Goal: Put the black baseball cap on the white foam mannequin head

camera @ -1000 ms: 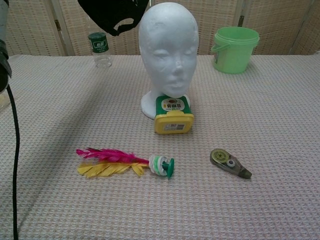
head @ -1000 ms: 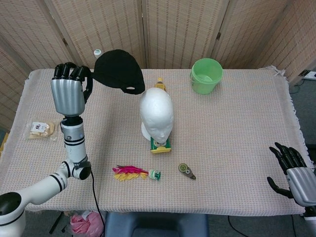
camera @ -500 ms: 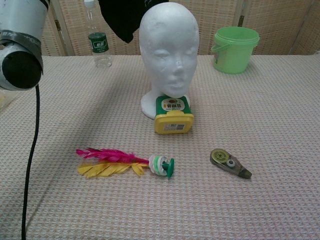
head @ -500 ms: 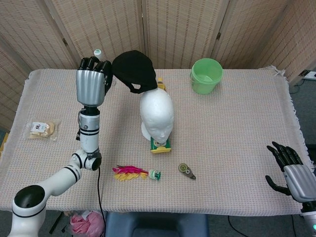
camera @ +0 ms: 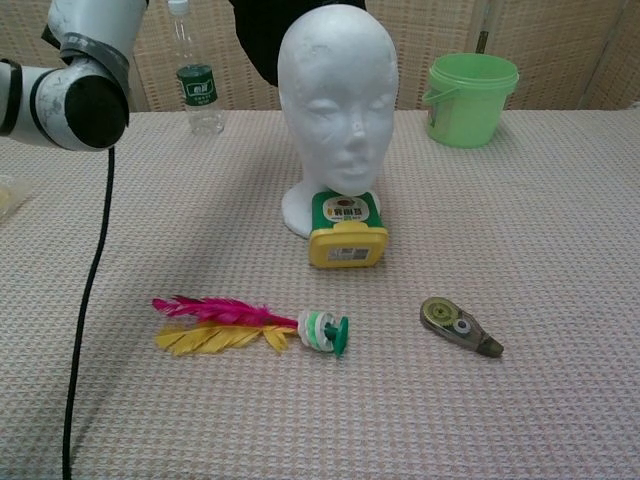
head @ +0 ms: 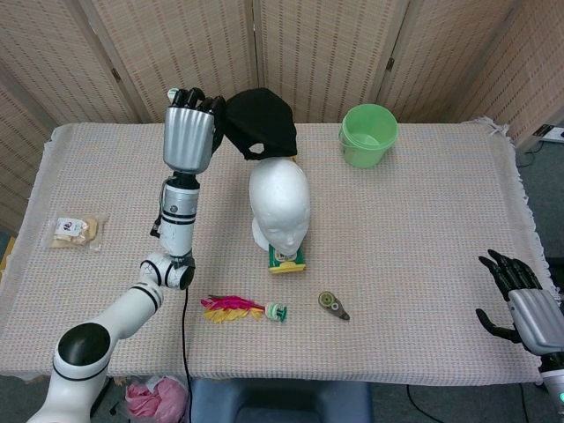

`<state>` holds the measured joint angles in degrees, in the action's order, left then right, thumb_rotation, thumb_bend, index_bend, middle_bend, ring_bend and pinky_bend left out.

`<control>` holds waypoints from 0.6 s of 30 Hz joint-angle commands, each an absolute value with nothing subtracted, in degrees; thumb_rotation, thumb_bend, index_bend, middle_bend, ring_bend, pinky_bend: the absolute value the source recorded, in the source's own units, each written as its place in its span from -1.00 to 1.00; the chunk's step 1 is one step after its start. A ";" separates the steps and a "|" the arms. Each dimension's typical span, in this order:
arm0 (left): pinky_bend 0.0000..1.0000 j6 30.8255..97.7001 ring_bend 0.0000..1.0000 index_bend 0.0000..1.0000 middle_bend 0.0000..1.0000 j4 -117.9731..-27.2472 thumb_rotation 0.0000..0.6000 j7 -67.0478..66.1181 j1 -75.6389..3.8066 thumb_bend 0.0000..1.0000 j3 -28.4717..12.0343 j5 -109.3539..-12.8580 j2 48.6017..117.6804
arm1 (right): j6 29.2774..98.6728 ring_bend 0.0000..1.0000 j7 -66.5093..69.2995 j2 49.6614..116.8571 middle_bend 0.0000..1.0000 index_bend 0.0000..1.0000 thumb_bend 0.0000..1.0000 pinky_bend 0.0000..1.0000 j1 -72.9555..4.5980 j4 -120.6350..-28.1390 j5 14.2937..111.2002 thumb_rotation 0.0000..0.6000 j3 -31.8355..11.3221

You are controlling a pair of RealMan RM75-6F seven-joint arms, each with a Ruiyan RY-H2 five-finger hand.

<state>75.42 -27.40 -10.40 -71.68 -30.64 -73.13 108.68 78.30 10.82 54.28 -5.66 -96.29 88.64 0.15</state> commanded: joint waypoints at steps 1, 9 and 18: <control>-0.07 73.62 -0.09 0.16 0.43 -25.78 1.00 -10.17 -73.47 0.02 -30.30 -72.47 109.03 | 77.50 -1.00 11.19 54.30 -1.00 -1.00 -0.40 -1.00 -6.16 -96.04 88.34 1.00 0.06; -0.07 67.94 -0.09 0.16 0.43 -20.35 1.00 -8.01 -77.78 0.02 -29.73 -71.16 109.46 | 76.78 -1.00 11.29 54.37 -1.00 -1.00 -0.39 -1.00 -6.48 -95.85 87.03 1.00 -0.31; -0.07 70.13 -0.09 0.16 0.43 -18.39 1.00 -8.73 -78.27 0.02 -28.20 -70.77 110.93 | 76.49 -1.00 12.91 53.94 -1.00 -1.00 -0.40 -1.00 -6.70 -95.32 87.70 1.00 -0.02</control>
